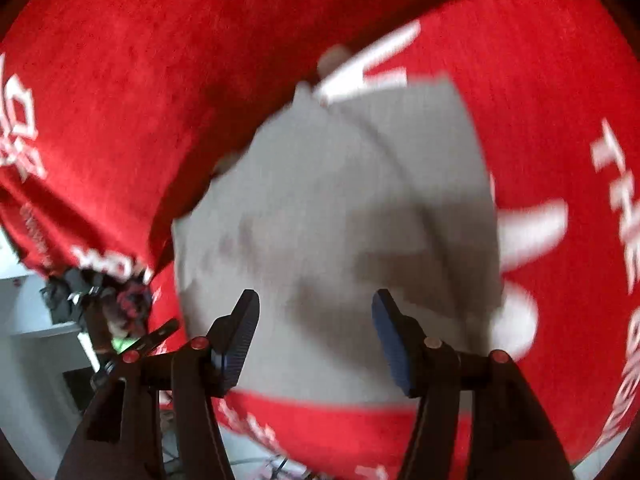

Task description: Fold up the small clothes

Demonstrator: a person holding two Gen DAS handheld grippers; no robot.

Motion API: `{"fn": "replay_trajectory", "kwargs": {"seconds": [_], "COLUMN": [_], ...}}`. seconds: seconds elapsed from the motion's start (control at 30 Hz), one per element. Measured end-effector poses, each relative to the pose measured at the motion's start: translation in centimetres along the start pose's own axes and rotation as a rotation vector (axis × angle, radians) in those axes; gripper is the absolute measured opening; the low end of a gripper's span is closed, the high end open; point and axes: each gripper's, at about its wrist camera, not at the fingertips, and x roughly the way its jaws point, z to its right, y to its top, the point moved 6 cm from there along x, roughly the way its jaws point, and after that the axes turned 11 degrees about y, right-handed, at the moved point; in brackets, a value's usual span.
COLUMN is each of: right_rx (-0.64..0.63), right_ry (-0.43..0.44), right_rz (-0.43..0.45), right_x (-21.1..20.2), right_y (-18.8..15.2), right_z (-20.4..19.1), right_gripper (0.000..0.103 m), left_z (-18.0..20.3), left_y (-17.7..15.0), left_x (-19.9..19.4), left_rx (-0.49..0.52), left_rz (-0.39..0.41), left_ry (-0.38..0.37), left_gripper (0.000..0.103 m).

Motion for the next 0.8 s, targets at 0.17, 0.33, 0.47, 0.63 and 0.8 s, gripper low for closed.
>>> {"fn": "replay_trajectory", "kwargs": {"seconds": [0.17,0.33,0.47,0.63,0.8], "right_rx": [0.094,0.165,0.247,0.373,0.391], "right_ry": [-0.001,-0.023,-0.010,0.050,0.074], "right_rz": [-0.035,-0.007,0.108,0.198,0.194], "right_x": [1.4,1.4,0.0,-0.6,-0.5], "right_y": [-4.4,-5.9,-5.6,-4.6,-4.2], "right_z": [2.3,4.3,5.8,7.7,8.0], "right_gripper": [0.063,0.063,0.063,0.061,0.012], "left_z": [2.1,1.6,-1.4,-3.2,-3.6], "left_y": [-1.8,-2.0,-2.6,-4.3,-4.4], "left_x": [-0.4,-0.2,1.3,3.0,2.8], "left_rx": [0.003,-0.031,-0.203,-0.290,-0.329], "left_rz": [0.026,0.002,-0.085,-0.156,-0.125], "left_ry": [0.016,0.038,-0.015,-0.008,-0.011], "left_gripper": [0.100,0.100,0.100,0.100,0.070]}}
